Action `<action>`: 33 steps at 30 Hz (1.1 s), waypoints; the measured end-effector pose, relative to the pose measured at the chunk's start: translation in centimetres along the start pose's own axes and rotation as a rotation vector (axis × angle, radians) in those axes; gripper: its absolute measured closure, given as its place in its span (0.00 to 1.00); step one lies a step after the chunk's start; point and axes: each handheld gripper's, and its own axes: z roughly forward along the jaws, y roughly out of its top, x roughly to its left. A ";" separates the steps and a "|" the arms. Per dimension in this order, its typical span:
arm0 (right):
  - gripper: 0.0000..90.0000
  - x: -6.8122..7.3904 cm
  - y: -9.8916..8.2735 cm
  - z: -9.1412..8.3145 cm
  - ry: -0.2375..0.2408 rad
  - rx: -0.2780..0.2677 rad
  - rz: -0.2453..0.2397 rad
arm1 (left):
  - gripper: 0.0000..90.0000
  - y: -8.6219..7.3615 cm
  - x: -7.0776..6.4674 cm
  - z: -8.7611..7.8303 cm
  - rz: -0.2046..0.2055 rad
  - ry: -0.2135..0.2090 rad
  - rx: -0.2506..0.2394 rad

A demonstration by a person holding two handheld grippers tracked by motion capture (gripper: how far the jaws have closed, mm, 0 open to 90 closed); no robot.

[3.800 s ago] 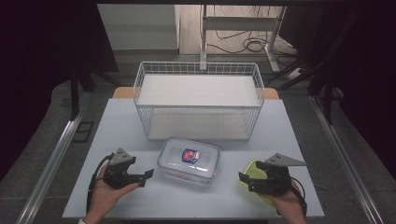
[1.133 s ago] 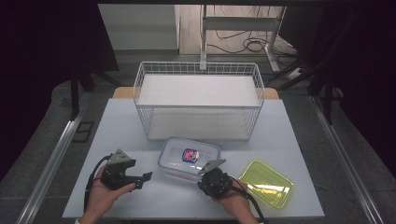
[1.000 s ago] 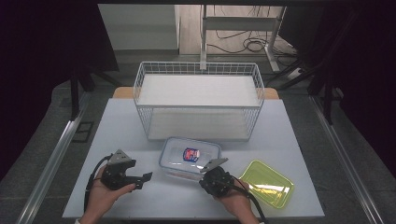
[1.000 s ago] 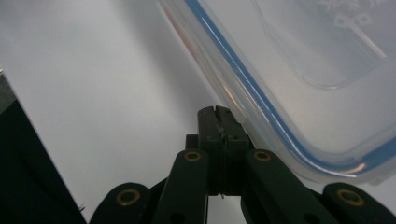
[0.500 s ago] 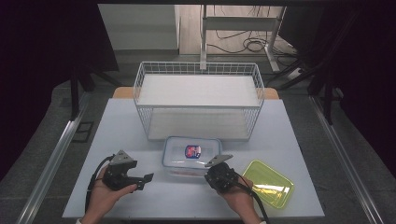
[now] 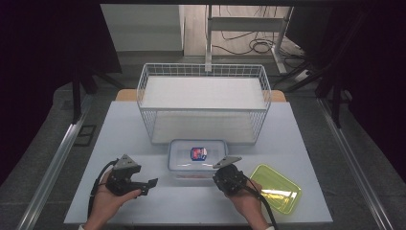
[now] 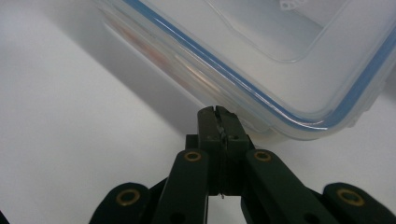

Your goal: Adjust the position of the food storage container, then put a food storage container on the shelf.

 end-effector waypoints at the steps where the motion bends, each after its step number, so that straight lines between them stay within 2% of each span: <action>1: 0.99 0.0 0.0 0.0 -0.005 0.001 -0.002 | 0.19 0.0 0.0 0.0 -0.001 -0.001 -0.001; 4: 0.99 0.1 -0.1 -0.4 0.006 -0.002 -0.006 | 0.19 0.0 0.0 -0.2 -0.009 0.000 -0.011; 7: 0.99 0.1 -0.2 -1.6 0.024 -0.027 -0.015 | 0.19 0.1 0.2 -0.3 -0.018 0.002 -0.018; 10: 0.94 0.1 -0.2 -2.9 0.032 -0.054 -0.021 | 0.19 0.1 0.1 -0.3 -0.019 0.001 -0.010; 12: 0.82 0.0 -0.3 -3.5 0.056 -0.079 -0.005 | 0.18 0.1 -0.1 -0.4 -0.019 0.002 -0.012; 14: 0.57 -0.3 -0.3 -4.2 0.081 -0.119 0.031 | 0.18 0.2 -0.3 -0.4 -0.021 0.003 -0.015; 15: 0.49 -0.5 -0.2 -4.5 0.090 -0.136 0.056 | 0.18 0.2 -0.3 -0.4 -0.017 0.002 -0.015; 17: 0.39 -0.8 -0.2 -4.8 0.076 -0.158 0.081 | 0.18 0.3 -0.3 -0.4 -0.019 -0.001 -0.017; 19: 0.36 -1.2 -0.2 -5.2 0.069 -0.167 0.100 | 0.17 0.3 -0.3 -0.4 -0.021 -0.004 -0.018; 25: 0.31 -2.2 -0.2 -5.7 0.091 -0.176 0.143 | 0.17 0.4 -0.2 -0.5 -0.025 -0.004 -0.025; 33: 0.26 -2.6 -0.3 -5.6 0.103 -0.171 0.157 | 0.16 0.5 -0.2 -0.5 -0.032 -0.014 -0.026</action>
